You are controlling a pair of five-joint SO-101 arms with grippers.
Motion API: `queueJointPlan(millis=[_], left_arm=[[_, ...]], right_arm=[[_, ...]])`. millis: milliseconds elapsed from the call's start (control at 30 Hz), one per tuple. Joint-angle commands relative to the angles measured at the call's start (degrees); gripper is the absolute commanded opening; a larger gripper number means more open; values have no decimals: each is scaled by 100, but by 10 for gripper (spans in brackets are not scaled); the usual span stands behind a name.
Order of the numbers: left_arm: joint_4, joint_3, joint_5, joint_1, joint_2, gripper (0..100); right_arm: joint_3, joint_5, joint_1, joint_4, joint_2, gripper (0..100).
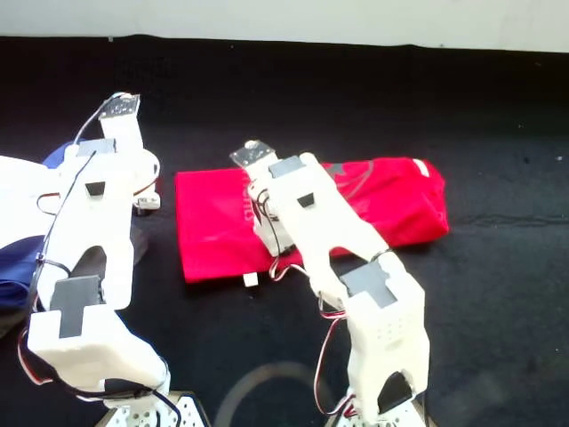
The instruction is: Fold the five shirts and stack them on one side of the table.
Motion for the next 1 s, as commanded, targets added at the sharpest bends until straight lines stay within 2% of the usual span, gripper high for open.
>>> queueJointPlan(millis=[0, 200, 267, 400, 667, 900, 967], left_arm=[[44, -66, 53, 207, -312, 17], [53, -40, 62, 479, -303, 180], [62, 48, 97, 558, -303, 220], [44, 110, 589, 646, -127, 228], [176, -989, 905, 725, 1473, 224], [1090, -2176, 879, 752, 2554, 223], [1407, -2642, 879, 752, 2800, 190]], right_arm=[[-215, -62, 259, 233, -963, 6], [-259, 0, 602, 866, -2835, 15], [-259, 193, 840, 1103, -3327, 67], [-224, 624, 1429, 1534, -4075, 204], [-198, 1108, 3029, 2264, -5288, 169], [-75, 1503, 4646, 2545, -5895, 167], [312, 1486, 5033, 2501, -5965, 166]])
